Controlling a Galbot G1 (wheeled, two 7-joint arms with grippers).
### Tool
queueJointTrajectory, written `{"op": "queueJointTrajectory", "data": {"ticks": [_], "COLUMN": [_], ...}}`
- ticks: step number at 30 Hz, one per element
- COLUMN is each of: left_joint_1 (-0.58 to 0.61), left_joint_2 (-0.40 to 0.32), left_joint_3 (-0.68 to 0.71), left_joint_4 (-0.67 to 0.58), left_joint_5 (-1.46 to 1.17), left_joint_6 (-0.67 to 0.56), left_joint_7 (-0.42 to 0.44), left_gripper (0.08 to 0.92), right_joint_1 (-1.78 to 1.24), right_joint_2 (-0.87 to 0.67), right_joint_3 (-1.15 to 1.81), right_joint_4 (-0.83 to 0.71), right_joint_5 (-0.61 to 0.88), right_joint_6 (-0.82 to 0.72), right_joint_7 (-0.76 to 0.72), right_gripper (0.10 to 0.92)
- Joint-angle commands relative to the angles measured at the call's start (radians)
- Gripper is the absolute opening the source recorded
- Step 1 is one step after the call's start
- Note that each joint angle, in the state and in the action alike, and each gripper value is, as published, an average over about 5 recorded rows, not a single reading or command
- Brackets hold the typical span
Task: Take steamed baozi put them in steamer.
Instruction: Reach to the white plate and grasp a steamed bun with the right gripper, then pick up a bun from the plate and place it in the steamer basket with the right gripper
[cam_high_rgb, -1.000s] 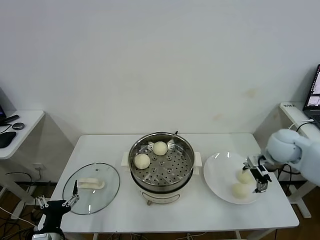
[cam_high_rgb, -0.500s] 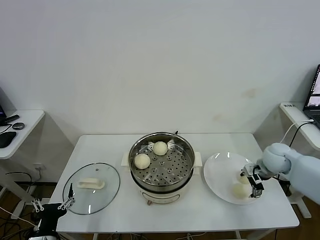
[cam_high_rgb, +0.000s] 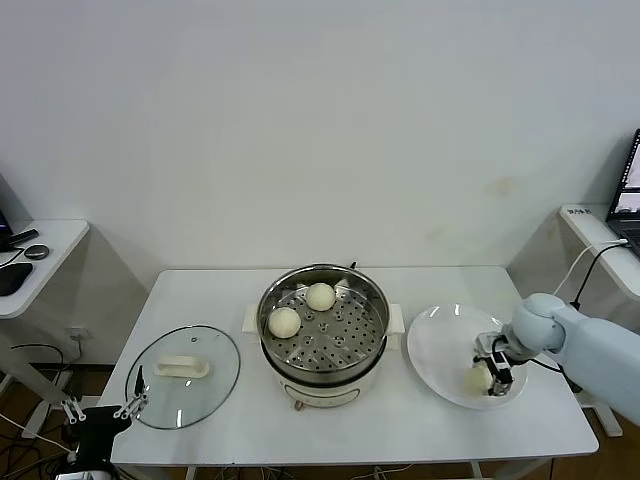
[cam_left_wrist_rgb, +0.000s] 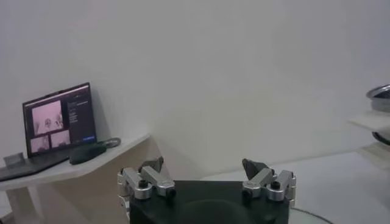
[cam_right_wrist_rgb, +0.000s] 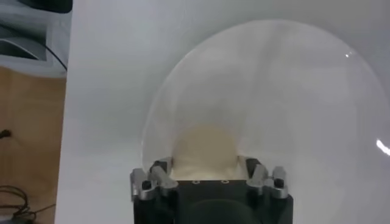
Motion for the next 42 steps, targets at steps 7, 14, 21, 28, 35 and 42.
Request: {"op": "queueJointTrajectory", "data": {"ticks": [7,14,21,28,35,42], "left_joint_1": [-0.001,-0.011,-0.024,-0.033,-0.029,-0.024], "left_joint_2": [0.005,0.016,0.027,0.03,0.024,0.016], "left_joint_3": [0.0,0.004,0.012,0.016,0.006,-0.012], "left_joint_4": [-0.004,-0.005,-0.001,-0.002,-0.003,-0.009], "left_joint_5": [-0.004,-0.017,-0.027,-0.028,-0.034,-0.038], "left_joint_6": [0.0,0.002,0.003,0.004,-0.002,-0.004], "left_joint_7": [0.001,0.006,0.009,0.01,0.007,0.005], "left_gripper": [0.823,0.823,0.823,0.823,0.823,0.823], "right_joint_1": [0.09,0.386,0.776,0.953,0.949,0.878], "right_joint_2": [-0.004,-0.034,0.074,0.287,0.497,0.631], "right_joint_3": [-0.033,-0.122,-0.301,-0.447,-0.53,-0.586], "right_joint_4": [0.014,0.078,0.114,0.193,0.166,0.104], "right_joint_5": [0.041,0.181,0.342,0.517,0.546,0.464], "right_joint_6": [-0.015,-0.01,-0.021,-0.139,0.038,0.38], "right_joint_7": [-0.041,-0.115,-0.133,-0.043,0.032,0.05], "right_gripper": [0.449,0.458,0.466,0.467,0.468,0.503]}}
